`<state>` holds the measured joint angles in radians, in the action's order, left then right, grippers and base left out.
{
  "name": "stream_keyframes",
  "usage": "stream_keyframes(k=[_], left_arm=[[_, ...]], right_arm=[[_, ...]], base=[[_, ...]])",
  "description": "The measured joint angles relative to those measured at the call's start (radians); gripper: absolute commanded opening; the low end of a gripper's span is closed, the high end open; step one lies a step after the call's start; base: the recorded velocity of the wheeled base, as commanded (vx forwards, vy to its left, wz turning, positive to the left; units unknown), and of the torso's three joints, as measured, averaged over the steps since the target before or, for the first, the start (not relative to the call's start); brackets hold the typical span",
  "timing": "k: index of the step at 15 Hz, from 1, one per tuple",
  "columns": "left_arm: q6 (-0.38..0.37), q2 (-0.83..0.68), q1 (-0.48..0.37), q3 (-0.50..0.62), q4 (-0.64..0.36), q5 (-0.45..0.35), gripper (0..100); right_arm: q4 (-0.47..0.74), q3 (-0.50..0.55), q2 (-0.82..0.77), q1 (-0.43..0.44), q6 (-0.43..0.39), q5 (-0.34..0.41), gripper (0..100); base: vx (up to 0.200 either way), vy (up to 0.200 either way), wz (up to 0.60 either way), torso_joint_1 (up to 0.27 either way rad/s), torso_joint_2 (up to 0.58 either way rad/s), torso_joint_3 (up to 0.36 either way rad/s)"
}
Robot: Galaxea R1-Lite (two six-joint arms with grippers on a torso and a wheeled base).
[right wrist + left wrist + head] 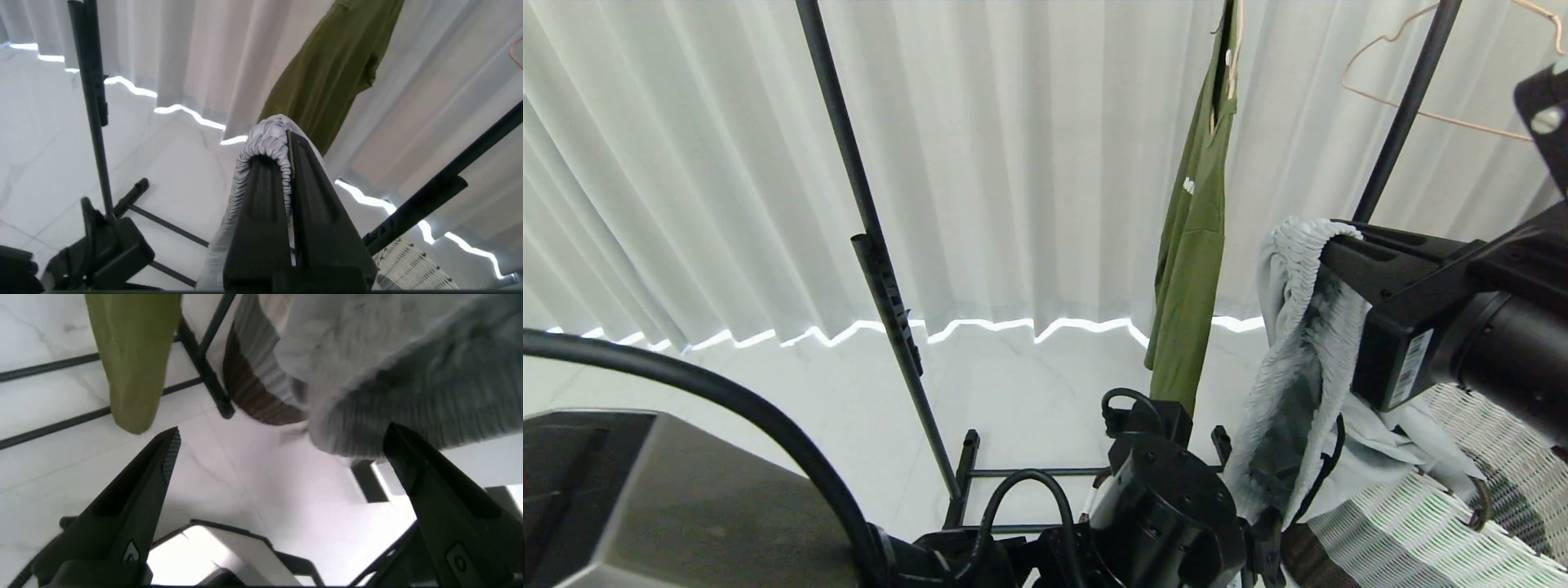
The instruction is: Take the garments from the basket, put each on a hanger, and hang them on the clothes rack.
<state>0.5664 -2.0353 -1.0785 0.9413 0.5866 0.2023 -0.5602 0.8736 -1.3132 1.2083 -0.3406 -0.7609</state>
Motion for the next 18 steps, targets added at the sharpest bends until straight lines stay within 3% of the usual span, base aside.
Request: stream_keyframes(k=[7, 18], left_arm=[[0.036, -0.039, 0.002, 0.014, 0.001, 0.010, 100], [0.090, 0.056, 0.014, 0.001, 0.006, 0.018, 100]], right_arm=[[0.001, 0.001, 0.011, 0.000, -0.001, 0.000, 0], [0.002, -0.003, 0.017, 0.023, -0.001, 0.000, 0]], base=[[0.000, 0.000, 0.00, 0.000, 0.00, 0.000], [0.000, 0.000, 0.00, 0.000, 0.00, 0.000]])
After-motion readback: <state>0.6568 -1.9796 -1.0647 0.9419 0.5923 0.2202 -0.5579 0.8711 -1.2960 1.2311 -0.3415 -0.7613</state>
